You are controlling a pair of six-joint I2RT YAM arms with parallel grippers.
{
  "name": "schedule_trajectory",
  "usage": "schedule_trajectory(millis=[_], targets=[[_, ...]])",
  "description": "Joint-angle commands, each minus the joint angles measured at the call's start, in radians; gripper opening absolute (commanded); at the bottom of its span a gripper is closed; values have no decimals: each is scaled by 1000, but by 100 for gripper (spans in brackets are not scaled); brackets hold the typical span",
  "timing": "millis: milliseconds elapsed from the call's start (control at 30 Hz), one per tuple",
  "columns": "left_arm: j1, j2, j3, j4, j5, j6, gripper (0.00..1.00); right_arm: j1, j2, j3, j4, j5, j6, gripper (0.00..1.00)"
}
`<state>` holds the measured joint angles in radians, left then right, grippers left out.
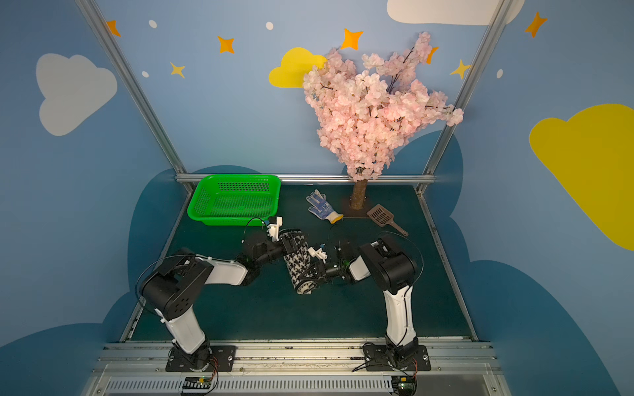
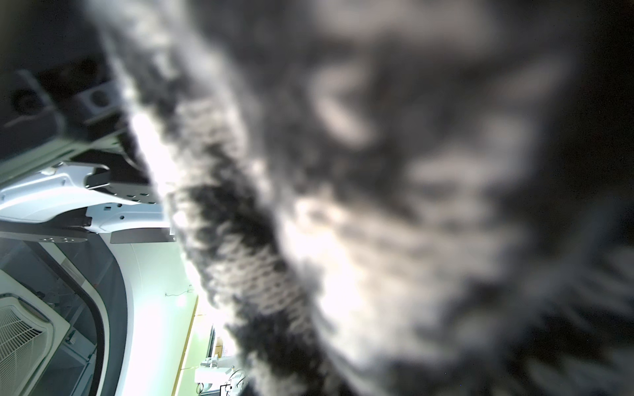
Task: Roll up the scarf and place it into the basket
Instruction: Pick up the scarf at the center of the board.
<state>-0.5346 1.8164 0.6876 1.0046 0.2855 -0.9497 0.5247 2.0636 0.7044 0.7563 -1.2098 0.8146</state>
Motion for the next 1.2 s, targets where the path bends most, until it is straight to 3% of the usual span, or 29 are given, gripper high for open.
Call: schedule_trajectory(millis=[0,100,400,433,467,600,733,933,1167], targets=[[11,50,-13,-25,-45,-4,100,-5,46,-64,-202,174,-15,24],[11,68,-13,-74,-99,14,100,-4,9,-55,-272,192,-50,26],[12,120,0,-107,-109,27,100,11,-219,-38,-518,302,-158,58],[12,122,-2,-103,-108,26,100,11,-254,-38,-557,316,-170,63],[12,125,-3,-100,-107,25,100,12,-285,-2,-602,330,-185,78],[12,119,-11,-103,-106,32,100,25,-405,89,-841,445,-285,90],[11,113,-16,-98,-102,25,100,39,-448,199,-1034,588,-360,90],[6,116,-10,-97,-95,17,100,51,-391,333,-1147,714,-435,90],[3,120,-32,-59,-102,-1,100,56,-273,404,-1121,691,-467,90]])
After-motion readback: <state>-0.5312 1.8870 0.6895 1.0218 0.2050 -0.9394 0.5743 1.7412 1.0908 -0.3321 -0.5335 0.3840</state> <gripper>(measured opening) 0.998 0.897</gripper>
